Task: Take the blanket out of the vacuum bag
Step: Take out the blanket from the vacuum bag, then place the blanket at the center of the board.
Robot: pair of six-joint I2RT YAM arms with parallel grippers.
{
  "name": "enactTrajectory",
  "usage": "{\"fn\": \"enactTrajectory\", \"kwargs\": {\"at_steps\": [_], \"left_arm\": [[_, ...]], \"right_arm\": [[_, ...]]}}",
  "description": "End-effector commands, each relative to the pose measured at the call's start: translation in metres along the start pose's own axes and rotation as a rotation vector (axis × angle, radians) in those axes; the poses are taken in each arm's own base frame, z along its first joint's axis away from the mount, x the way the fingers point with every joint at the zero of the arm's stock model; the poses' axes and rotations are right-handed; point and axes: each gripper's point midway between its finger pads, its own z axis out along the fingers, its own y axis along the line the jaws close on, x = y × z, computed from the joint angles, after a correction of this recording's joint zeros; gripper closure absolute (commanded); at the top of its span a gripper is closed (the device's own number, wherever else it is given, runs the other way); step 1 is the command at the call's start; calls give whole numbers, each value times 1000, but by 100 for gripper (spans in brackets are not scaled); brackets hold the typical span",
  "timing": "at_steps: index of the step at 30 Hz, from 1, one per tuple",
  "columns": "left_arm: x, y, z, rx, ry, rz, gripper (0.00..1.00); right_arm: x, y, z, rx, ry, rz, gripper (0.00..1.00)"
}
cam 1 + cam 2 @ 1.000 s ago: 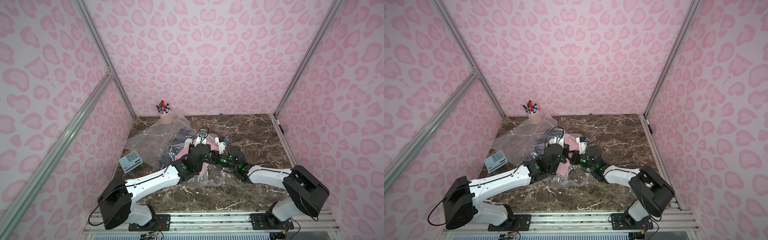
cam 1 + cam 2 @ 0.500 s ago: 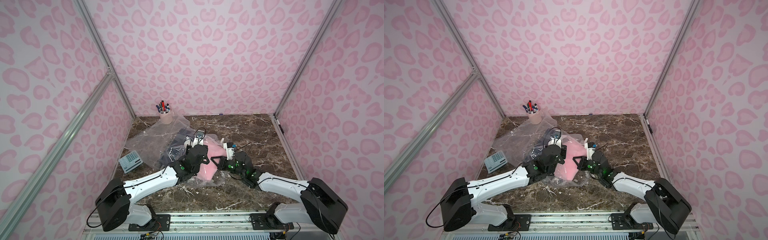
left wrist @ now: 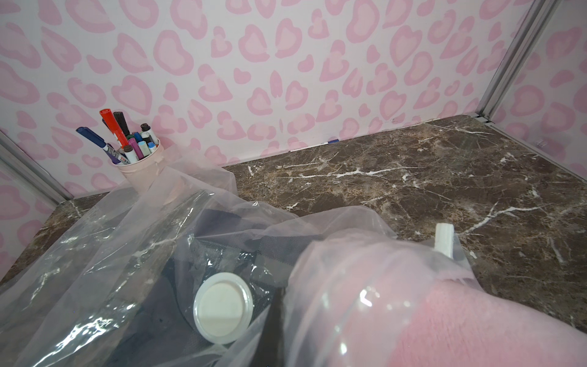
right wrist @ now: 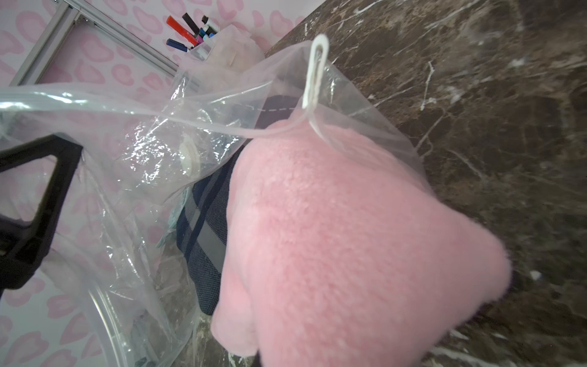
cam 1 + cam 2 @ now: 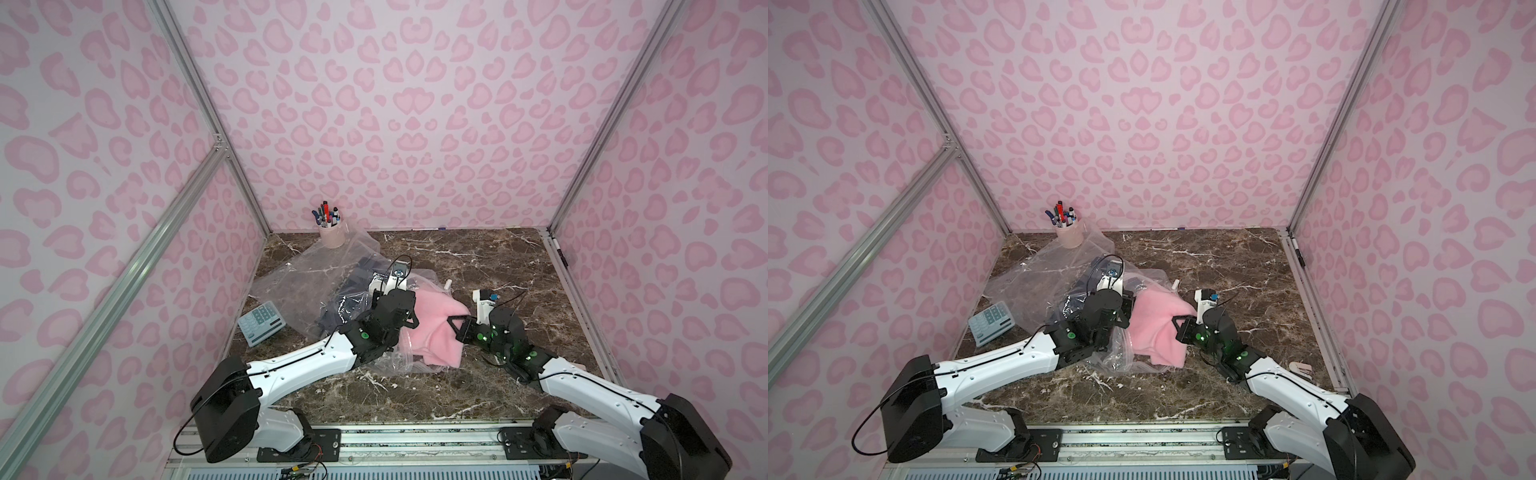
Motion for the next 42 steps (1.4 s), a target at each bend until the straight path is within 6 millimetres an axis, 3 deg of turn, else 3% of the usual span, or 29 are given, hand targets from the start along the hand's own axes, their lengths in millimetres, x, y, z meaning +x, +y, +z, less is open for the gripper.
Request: {"fn": "enactTrajectory", "kwargs": {"at_steps": [1,5,14,22,33,42], "left_arm": [[0,5,2,-33,4,14,96],[6,16,10,-118,30,5,96],[18,7,35,-128,72,-8,96],[22,6,38,-132,80,3,96],[36,49,49,-214,137,-82,96],[33,70,55,-255,139,-116,96]], "right_arm": [[-5,-14,-7,66,-18,-4,100],[-10,-22,-17,93,-29,13,100],[-32,-25,-49,124,-141,20,100],[-62,-28,-68,158,-201,21,100],[-105,-29,-86,216,-266,-32,100],[-134,-47,-92,261,-308,-43,100]]}}
